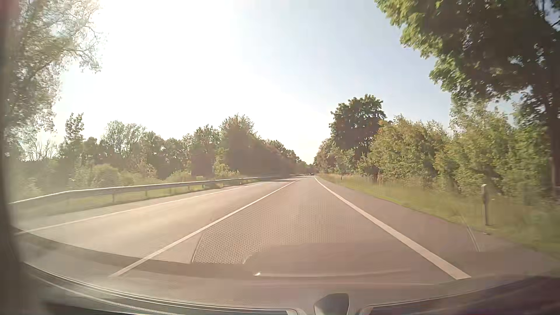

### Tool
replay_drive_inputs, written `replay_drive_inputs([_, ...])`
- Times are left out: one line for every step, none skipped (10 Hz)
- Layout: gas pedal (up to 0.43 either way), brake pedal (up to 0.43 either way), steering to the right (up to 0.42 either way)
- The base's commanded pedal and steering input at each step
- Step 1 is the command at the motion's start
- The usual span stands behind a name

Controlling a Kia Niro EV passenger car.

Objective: Follow the waypoints while adhering to traffic rules and regulations

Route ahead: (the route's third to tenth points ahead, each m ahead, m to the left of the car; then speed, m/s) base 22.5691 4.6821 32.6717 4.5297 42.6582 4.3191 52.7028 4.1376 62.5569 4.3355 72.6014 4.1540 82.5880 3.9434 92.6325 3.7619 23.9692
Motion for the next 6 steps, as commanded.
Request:
replay_drive_inputs([0.421, 0.006, 0.004])
replay_drive_inputs([0.421, 0.006, 0.004])
replay_drive_inputs([0.421, 0.006, 0.004])
replay_drive_inputs([0.421, 0.006, 0.004])
replay_drive_inputs([0.421, 0.006, 0.004])
replay_drive_inputs([0.421, 0.006, 0.004])
